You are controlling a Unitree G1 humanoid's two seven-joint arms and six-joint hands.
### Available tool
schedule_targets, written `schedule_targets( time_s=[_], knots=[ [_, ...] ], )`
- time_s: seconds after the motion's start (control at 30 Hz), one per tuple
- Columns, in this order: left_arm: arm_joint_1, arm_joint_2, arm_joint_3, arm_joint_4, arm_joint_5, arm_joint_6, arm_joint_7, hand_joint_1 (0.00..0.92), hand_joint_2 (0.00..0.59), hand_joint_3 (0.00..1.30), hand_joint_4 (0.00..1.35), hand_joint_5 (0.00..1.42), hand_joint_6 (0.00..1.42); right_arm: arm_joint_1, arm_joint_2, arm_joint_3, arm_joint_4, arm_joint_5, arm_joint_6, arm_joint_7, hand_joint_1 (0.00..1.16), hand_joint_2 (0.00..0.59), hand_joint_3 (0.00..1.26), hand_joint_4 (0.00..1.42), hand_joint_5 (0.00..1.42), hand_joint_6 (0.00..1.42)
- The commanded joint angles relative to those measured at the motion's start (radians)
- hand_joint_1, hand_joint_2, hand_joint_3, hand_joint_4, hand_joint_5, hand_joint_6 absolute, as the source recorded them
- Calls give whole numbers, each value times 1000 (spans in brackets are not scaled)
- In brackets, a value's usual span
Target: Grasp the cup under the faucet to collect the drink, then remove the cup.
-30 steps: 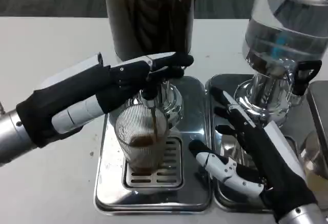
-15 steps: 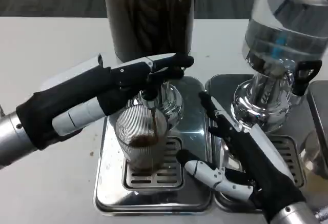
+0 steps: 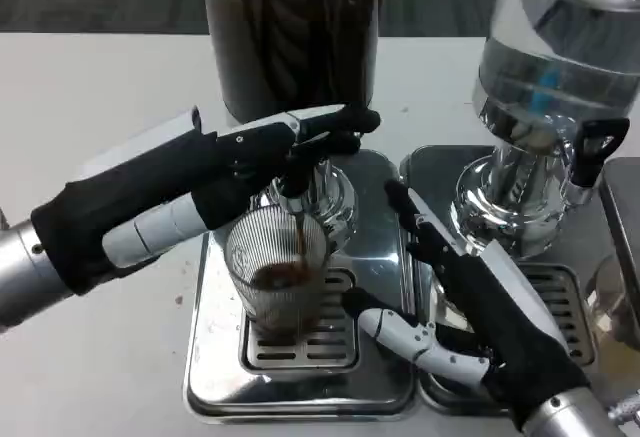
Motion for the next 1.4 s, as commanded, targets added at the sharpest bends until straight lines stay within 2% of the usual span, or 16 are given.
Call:
schedule_targets(
  time_s=[0.03, 0.83, 1.4],
  knots=[
    [12, 10, -27, -33, -6, -5, -38, 0, 59, 134, 10, 74, 8, -20, 2, 3, 11, 3, -13, -3, 550, 222, 0, 0, 0, 48],
    [10, 15, -27, -35, -7, -3, -37, 0, 66, 134, 17, 74, 9, -133, -7, 53, 136, -40, -51, -7, 557, 214, 0, 0, 0, 24],
    [17, 15, -21, -47, -8, 0, -27, 0, 65, 134, 20, 74, 9, -187, 27, 84, 221, -65, -64, -31, 597, 202, 0, 0, 0, 17]
  ],
)
